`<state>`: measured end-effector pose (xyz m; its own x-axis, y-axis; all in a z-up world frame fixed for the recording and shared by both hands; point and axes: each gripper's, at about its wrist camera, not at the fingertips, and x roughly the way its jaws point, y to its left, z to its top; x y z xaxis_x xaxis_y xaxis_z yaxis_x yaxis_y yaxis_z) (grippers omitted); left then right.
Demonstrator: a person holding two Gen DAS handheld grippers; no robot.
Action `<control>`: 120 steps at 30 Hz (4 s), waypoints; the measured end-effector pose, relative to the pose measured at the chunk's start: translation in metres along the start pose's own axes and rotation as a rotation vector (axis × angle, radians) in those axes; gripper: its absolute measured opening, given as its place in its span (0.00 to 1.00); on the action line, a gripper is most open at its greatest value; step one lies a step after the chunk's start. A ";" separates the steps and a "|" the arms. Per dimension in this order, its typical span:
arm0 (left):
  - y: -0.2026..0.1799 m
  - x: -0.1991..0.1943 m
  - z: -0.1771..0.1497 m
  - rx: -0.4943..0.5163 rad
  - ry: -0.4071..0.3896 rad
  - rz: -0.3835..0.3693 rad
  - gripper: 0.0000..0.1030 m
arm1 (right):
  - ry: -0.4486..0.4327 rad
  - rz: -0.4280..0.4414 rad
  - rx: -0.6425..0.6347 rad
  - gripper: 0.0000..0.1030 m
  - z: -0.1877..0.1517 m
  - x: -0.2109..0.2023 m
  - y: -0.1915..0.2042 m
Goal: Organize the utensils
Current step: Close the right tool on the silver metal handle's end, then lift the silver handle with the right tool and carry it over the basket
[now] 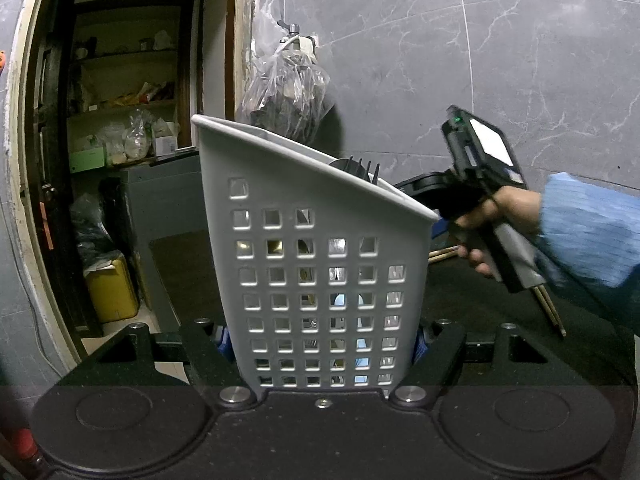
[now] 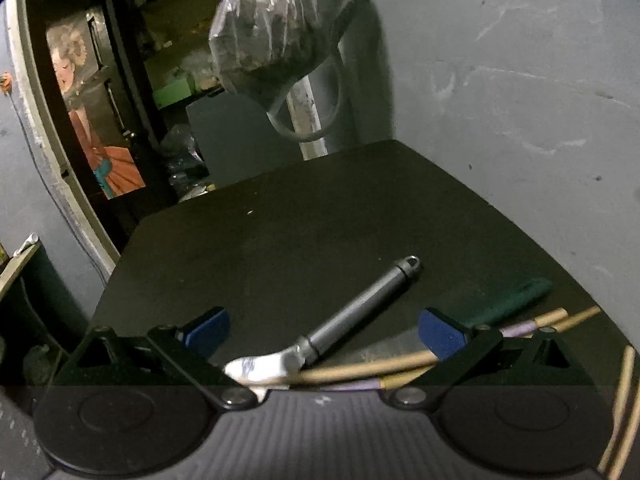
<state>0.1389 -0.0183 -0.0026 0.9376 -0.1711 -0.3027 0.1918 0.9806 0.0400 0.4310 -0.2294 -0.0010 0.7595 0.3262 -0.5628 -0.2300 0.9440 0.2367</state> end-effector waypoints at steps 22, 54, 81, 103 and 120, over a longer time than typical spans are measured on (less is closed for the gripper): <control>-0.001 0.001 0.000 0.001 0.001 0.000 0.74 | -0.002 -0.099 -0.043 0.50 -0.016 0.030 0.008; -0.002 -0.001 0.000 0.001 0.002 0.008 0.74 | 0.126 0.104 -0.274 0.39 -0.066 -0.044 0.052; -0.003 -0.001 0.002 0.001 0.003 0.008 0.74 | -0.253 0.217 -0.187 0.19 -0.045 -0.117 0.040; -0.003 -0.001 0.002 0.000 0.004 0.009 0.74 | -0.320 0.234 -0.221 0.19 -0.066 -0.143 0.046; -0.003 -0.001 0.002 0.001 0.004 0.009 0.74 | -0.456 0.287 -0.219 0.19 -0.049 -0.183 0.052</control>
<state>0.1376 -0.0212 -0.0003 0.9380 -0.1619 -0.3064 0.1838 0.9820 0.0440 0.2501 -0.2376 0.0759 0.8221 0.5620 -0.0907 -0.5493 0.8250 0.1331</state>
